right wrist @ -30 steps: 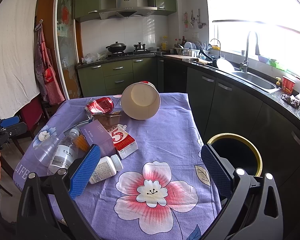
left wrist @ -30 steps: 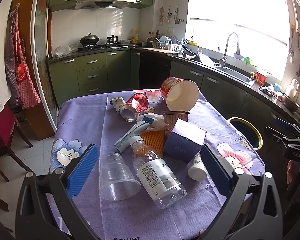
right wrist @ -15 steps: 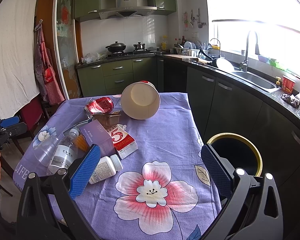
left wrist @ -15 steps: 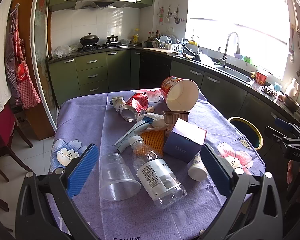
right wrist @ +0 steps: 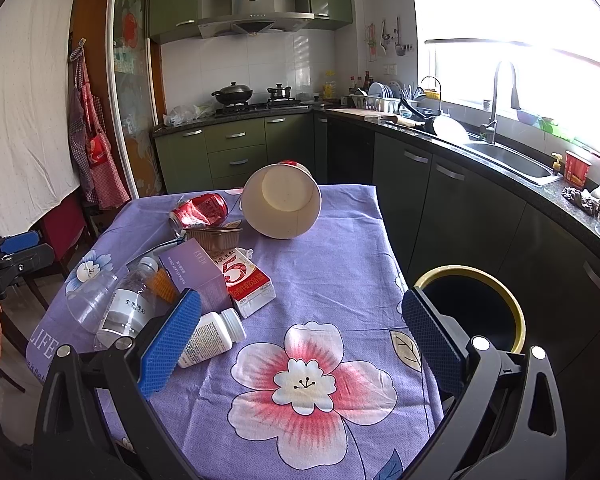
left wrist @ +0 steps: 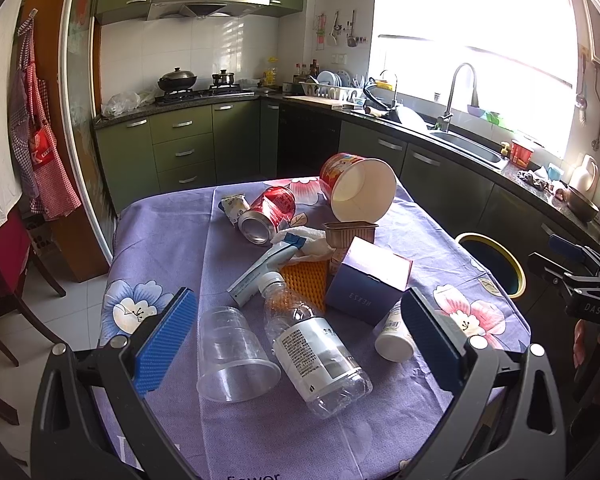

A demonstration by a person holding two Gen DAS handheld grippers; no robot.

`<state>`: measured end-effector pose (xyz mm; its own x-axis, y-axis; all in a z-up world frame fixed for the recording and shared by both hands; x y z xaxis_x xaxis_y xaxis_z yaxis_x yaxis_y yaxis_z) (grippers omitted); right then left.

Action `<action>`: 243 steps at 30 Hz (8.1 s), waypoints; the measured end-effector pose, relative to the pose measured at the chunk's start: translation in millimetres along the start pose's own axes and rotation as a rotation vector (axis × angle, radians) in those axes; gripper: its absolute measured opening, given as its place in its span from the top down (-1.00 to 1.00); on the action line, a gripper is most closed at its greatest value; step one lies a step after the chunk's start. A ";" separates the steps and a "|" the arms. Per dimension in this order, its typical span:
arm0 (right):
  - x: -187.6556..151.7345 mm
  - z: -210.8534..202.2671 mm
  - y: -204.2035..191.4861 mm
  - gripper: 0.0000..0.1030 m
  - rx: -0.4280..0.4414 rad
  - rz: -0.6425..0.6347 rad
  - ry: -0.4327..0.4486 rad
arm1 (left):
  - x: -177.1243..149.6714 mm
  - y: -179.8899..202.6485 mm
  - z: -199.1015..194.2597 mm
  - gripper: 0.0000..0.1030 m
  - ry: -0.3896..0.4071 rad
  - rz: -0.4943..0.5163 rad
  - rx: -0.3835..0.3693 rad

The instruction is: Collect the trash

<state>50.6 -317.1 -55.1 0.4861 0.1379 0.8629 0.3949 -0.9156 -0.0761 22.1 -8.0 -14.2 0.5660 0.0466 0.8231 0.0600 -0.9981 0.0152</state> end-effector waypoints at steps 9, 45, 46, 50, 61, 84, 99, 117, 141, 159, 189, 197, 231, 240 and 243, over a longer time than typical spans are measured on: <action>8.6 18.7 0.5 -0.93 0.015 -0.033 -0.009 | 14.4 -10.2 27.5 -0.89 -0.057 -0.026 -0.019; 143.9 365.4 43.8 0.91 0.048 -0.127 -0.267 | 96.1 -77.4 186.2 -0.89 -0.059 -0.114 -0.115; 145.0 360.8 45.5 0.91 0.061 -0.109 -0.283 | 97.2 -77.2 184.1 -0.89 -0.054 -0.116 -0.118; 160.8 333.8 74.2 0.91 0.145 0.009 -0.414 | 99.4 -75.7 176.2 -0.89 -0.038 -0.110 -0.130; 108.1 216.3 278.4 0.91 -0.112 0.350 -0.861 | 99.3 -49.5 159.0 -0.89 -0.006 -0.031 -0.154; 45.1 195.4 339.8 -0.10 -0.096 0.502 -0.754 | 98.9 -27.9 189.1 -0.89 -0.172 0.142 -0.061; 62.3 190.7 262.0 -0.10 0.037 0.406 -0.698 | 107.4 -9.9 296.4 -0.88 -0.434 0.232 -0.090; 52.0 228.4 256.1 -0.10 0.060 0.398 -0.723 | 105.9 0.9 354.2 -0.46 -0.622 0.258 -0.091; 47.2 233.8 250.3 -0.10 0.071 0.386 -0.711 | 118.6 17.9 346.9 -0.38 -0.580 0.288 -0.118; 36.2 150.0 285.0 -0.10 0.017 0.421 -0.533 | 149.0 172.9 230.7 -0.38 -0.460 0.474 -0.389; -30.8 26.6 351.4 -0.12 -0.100 0.559 -0.431 | 89.3 450.4 262.2 -0.60 -0.547 0.628 -0.704; -20.7 54.2 322.1 -0.12 -0.049 0.504 -0.470 | 141.0 325.3 191.0 -0.75 -0.352 0.494 -0.713; 46.7 216.6 -83.4 -0.40 0.530 -0.427 -0.533 | 62.8 -56.2 105.9 -0.81 -0.219 -0.034 -0.323; 38.5 230.9 -93.0 -0.23 0.533 -0.439 -0.554 | 60.2 -54.4 109.8 -0.81 -0.222 -0.033 -0.326; 38.2 237.0 -90.0 -0.10 0.528 -0.414 -0.568 | 59.5 -56.0 109.3 -0.82 -0.221 -0.036 -0.321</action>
<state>218.4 -139.9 -133.6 0.4830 0.7163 0.5036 0.8661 -0.4754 -0.1545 142.2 55.0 -28.2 0.7340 0.0543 0.6770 -0.1578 -0.9559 0.2477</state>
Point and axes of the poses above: each gripper's, at about its wrist camera, not at the fingertips, and z roughly the way its jaws point, y to its right, x to its top, the point moved 2 cm from there along z, roughly the way its jaws point, and after that the axes turned 4 degrees about x, right-handed, at the moved point
